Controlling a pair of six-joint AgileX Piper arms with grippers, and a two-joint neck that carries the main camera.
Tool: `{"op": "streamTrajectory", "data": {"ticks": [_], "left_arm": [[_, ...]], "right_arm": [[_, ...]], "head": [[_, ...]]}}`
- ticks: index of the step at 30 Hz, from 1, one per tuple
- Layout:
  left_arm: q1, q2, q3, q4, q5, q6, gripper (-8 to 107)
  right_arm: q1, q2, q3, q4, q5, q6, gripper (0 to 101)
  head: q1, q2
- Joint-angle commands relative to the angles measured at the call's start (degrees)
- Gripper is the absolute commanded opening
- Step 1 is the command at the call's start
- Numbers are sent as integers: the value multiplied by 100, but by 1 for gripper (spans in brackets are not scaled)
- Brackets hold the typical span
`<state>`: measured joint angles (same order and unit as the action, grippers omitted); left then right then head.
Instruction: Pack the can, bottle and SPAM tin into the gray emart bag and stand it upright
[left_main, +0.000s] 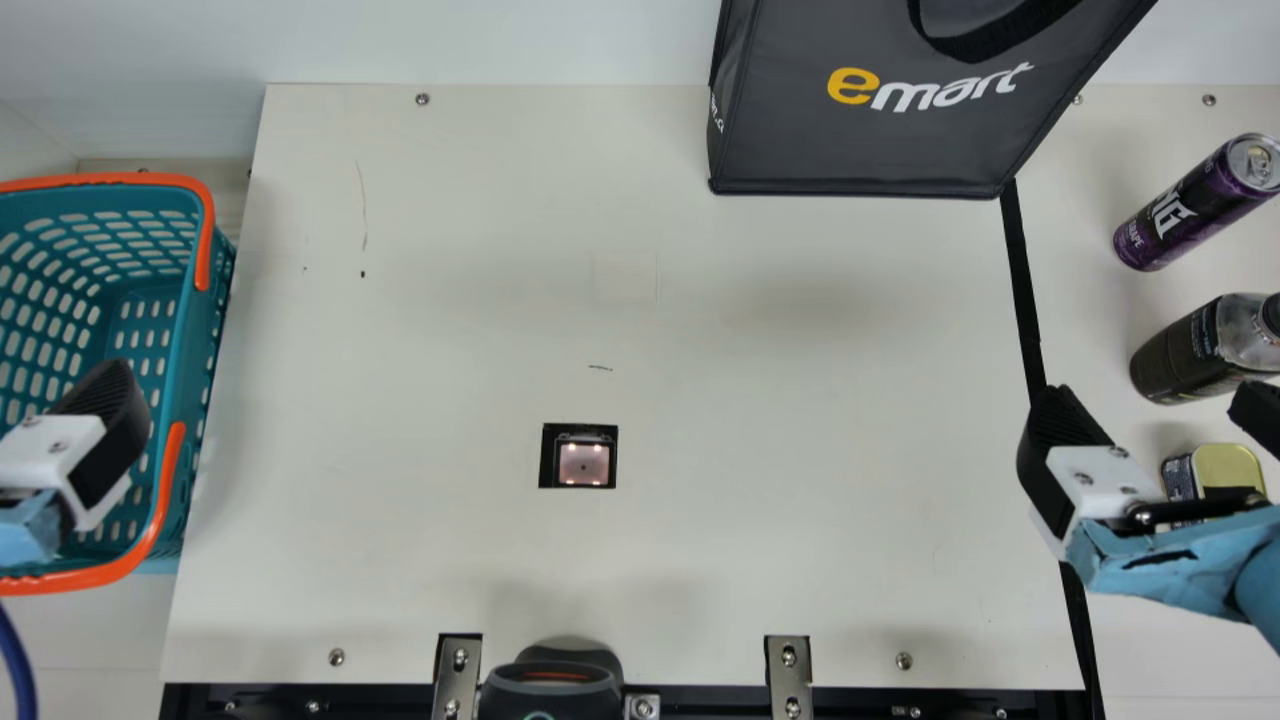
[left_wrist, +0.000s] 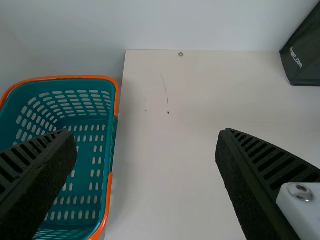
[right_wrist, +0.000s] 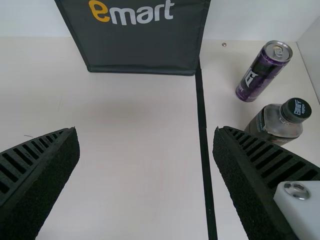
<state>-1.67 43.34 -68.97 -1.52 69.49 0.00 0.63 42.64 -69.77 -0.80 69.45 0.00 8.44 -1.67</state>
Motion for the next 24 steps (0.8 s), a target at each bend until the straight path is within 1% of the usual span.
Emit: {"op": "streamTrajectory", "data": {"ticks": [1, 2, 13, 24], "left_arm": [[0, 0, 0, 0, 0, 0, 90], [0, 0, 0, 0, 0, 0, 90], [0, 0, 0, 0, 0, 0, 90], [0, 0, 0, 0, 0, 0, 90]], "right_arm": [[0, 0, 0, 0, 0, 0, 95], [0, 0, 0, 0, 0, 0, 95], [0, 0, 0, 0, 0, 0, 95], [0, 0, 0, 0, 0, 0, 95]], "head": [[-186, -125], [-369, -308], [-1839, -1778], [-1844, -1833]]}}
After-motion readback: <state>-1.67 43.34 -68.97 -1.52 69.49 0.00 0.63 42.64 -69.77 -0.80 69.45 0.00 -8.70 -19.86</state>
